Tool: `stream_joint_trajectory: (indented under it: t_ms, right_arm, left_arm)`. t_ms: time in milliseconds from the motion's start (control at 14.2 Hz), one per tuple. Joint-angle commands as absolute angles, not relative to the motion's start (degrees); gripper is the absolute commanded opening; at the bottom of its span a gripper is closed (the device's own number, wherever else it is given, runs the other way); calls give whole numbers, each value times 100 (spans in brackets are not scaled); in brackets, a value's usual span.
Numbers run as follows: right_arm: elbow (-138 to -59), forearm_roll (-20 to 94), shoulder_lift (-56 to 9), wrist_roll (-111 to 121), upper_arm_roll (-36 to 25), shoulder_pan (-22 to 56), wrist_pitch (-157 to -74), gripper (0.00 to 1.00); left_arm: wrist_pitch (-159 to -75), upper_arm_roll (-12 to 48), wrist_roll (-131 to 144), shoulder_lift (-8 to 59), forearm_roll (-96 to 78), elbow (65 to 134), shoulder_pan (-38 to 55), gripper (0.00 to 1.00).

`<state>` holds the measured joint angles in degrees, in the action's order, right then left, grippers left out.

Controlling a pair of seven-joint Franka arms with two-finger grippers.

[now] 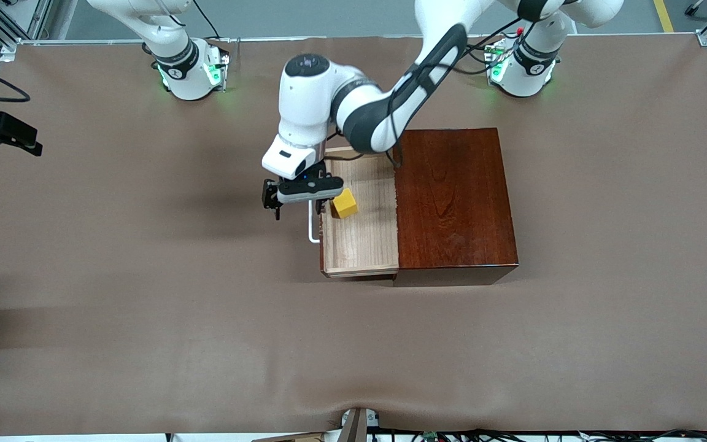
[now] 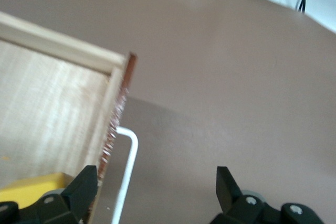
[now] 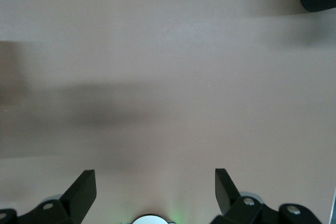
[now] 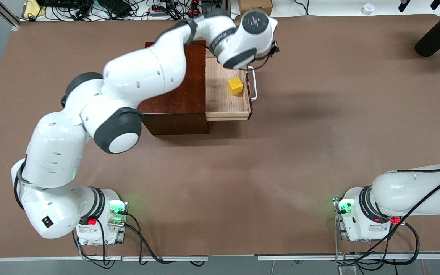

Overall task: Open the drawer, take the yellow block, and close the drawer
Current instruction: 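Withdraw the left gripper while the right gripper reaches toward the drawer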

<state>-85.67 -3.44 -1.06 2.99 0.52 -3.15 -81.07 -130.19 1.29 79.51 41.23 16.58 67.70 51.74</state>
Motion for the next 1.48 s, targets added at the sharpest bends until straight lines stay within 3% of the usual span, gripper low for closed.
stream_joint_trajectory:
  t_ms: [0,563,1408]
  right_arm:
    - [-8385,-483,-237,386,105,-308,-8016,100]
    - [-8402,-510,-721,318,105,-378,-8086,100]
    - [-8402,693,-1159,-3433,149,491,-8182,100]
  left_arm:
    - [-12561,176,7919,3500,1635,6961,4774,100]
    - [-11611,202,6330,2945,695,7066,3017,100]
    - [-9872,211,2956,1838,272,7330,617,100]
